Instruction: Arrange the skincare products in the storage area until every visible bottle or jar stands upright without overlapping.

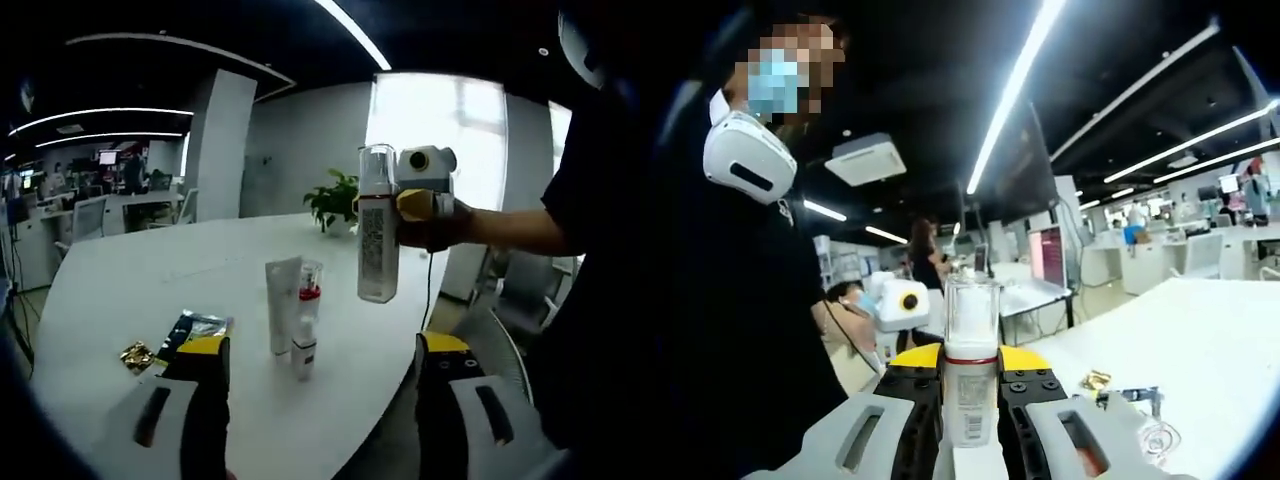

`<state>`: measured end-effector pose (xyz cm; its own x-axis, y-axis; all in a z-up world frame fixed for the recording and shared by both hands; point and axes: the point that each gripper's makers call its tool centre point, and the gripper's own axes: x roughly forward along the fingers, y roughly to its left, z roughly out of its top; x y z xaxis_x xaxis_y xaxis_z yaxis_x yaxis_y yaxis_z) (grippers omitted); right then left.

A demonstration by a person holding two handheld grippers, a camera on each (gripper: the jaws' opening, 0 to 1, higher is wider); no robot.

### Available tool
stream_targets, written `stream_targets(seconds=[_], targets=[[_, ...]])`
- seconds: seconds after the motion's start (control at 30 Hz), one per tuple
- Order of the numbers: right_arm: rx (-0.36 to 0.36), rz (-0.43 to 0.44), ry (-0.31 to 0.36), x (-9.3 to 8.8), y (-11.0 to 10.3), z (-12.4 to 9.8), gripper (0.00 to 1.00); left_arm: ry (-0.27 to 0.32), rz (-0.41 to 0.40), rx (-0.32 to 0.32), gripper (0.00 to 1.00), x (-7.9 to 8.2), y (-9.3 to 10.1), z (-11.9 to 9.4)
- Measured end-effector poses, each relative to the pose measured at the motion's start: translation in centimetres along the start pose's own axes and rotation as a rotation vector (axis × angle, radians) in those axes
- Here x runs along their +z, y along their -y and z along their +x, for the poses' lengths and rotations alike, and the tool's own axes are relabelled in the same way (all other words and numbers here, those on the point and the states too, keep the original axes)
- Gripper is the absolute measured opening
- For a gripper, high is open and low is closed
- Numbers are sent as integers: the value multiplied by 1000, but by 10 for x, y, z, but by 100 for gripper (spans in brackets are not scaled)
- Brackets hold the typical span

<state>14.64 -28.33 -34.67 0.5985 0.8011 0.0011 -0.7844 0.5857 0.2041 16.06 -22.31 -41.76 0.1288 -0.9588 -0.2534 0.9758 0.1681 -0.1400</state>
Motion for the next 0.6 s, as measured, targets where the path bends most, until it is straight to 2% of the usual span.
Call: stream_targets(seconds=[0.13, 0.3, 0.4, 0.43, 0.47, 0.6], targets=[[-14, 1, -22, -11, 8, -6, 11, -22, -5, 25, 75, -7, -9, -1], [-41, -7, 1, -20, 19, -15, 11, -57, 19, 70, 86, -18, -17, -2], [-61, -13, 6, -28, 29, -22, 11, -41, -30, 82, 90, -20, -21, -3], [-65, -15, 6, -31, 30, -24, 11, -27, -46, 101, 94, -20, -24, -3], [-72, -18, 6, -34, 32, -26, 11, -9, -49, 148, 99, -20, -32, -4], [-110, -24, 18, -43, 43, -35, 11, 0, -60, 148, 99, -19, -32, -2]])
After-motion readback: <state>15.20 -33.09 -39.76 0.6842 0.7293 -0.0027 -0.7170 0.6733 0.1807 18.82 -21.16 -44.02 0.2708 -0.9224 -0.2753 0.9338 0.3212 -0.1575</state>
